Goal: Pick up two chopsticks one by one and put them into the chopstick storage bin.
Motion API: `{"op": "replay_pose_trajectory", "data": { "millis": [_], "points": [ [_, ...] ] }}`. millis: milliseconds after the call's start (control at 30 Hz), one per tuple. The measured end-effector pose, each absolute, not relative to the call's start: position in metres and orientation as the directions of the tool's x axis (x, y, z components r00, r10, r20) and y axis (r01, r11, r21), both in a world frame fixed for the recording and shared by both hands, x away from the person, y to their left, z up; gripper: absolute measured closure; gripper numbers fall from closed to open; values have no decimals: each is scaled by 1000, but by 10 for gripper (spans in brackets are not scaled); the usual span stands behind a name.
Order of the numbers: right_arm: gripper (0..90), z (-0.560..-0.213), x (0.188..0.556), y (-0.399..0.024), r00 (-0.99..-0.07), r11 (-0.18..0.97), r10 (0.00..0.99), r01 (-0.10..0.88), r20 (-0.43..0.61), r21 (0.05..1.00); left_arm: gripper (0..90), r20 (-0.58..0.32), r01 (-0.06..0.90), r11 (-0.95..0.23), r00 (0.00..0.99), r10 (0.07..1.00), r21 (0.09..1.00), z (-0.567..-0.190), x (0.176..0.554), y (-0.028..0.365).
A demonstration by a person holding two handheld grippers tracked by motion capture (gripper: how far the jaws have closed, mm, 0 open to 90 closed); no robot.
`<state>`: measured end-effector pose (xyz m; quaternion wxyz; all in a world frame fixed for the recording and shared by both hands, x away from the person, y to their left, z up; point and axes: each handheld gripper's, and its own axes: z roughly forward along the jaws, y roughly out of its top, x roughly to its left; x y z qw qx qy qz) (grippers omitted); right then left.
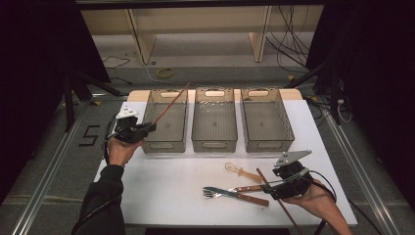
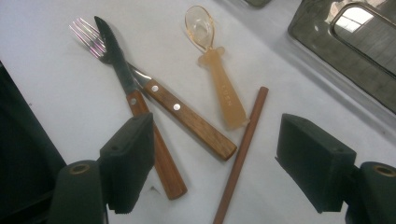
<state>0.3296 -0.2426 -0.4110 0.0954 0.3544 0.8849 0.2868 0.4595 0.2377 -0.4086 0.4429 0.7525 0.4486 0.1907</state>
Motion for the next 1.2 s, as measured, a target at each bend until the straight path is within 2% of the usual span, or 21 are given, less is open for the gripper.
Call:
{"op": "replay_pose_trajectory", "data": {
  "millis": [600,900,933,967,1000,1067,1167,1200],
  "points": [
    [287,-412,329,-244,-733,588,679,570,33,573,818,-138,596,-198,470,872,778,-423,477,241],
    [287,-412,329,-244,-735,588,677,571,37,573,802,-118,628,-219,449,886,746,-428,482,237],
    [286,-411,329,-244,-735,588,678,572,38,572,753,-128,630,-207,444,887,749,-429,482,237],
    [285,-411,329,-245,-732,586,680,576,40,570,634,-134,632,-202,443,887,748,-428,482,237],
    [285,-411,329,-245,-732,586,680,576,40,570,634,-136,630,-198,441,887,751,-428,482,237],
    [285,-411,329,-246,-728,583,684,578,38,571,535,-149,623,-180,437,887,761,-424,480,236],
    [281,-411,330,-247,-724,586,690,582,30,564,446,-166,611,-171,456,875,773,-419,475,234],
    [279,-411,330,-247,-720,582,693,592,40,558,380,-173,605,-166,462,870,779,-417,473,233]
  ]
}}
